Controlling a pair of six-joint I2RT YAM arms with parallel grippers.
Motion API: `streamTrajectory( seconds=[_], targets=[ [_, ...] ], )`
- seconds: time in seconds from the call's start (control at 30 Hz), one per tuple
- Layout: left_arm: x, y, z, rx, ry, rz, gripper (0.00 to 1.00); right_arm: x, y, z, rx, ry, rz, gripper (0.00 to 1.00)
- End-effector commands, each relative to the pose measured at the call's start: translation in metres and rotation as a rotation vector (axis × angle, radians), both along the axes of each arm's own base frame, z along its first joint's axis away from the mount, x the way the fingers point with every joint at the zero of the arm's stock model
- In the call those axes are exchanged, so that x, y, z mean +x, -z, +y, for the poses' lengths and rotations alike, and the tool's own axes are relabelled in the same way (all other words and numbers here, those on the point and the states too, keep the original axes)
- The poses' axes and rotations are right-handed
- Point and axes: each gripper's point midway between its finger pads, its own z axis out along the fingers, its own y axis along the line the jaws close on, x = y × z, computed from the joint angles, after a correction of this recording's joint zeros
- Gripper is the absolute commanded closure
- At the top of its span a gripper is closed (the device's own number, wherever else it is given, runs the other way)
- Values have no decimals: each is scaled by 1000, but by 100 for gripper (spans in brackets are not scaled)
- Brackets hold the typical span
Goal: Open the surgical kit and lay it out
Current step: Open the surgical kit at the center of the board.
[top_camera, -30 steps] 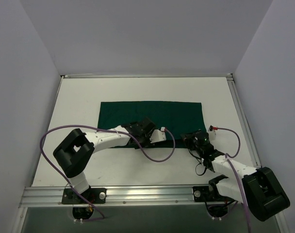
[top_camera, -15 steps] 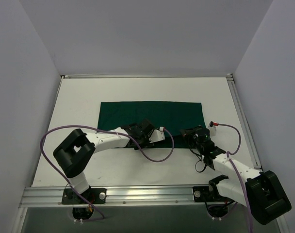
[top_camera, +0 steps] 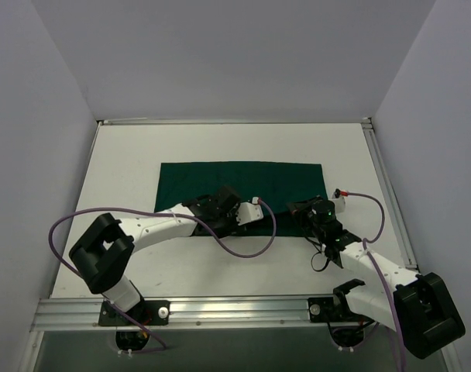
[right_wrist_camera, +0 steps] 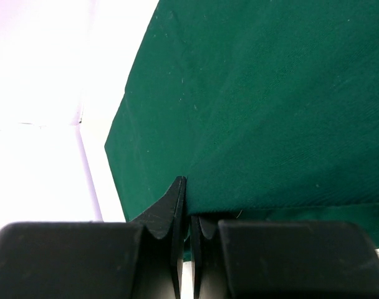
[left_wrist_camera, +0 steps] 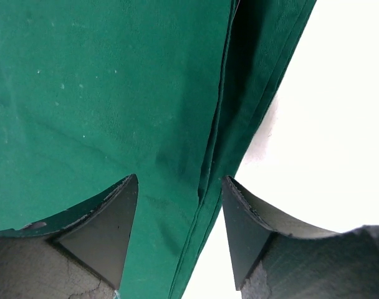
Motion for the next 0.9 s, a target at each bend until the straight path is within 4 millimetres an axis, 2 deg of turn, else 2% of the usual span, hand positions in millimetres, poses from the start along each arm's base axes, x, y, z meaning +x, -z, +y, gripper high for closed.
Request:
streamTrajectory(
  seconds=[0.0, 0.23, 0.4, 0.57, 0.8, 0.87],
  targets=[
    [13, -16, -14, -69, -17, -19, 34, 9, -25, 4, 6, -1, -63, 100],
    [27, 4, -9, -2, -69, -49, 34, 10, -27, 0, 12, 17, -72, 100],
    [47, -3, -2, 11, -148, -160, 35, 13, -33, 2, 12, 13, -82, 100],
    [51, -4, 10, 41, -167, -201, 45, 16, -36, 3, 11, 12, -87, 100],
    [40, 20, 46, 148, -197, -180, 44, 16, -35, -3, -2, 33, -86, 100],
    [44, 20, 58, 166, -225, -185, 44, 17, -36, -7, -12, 42, -91, 100]
  ],
)
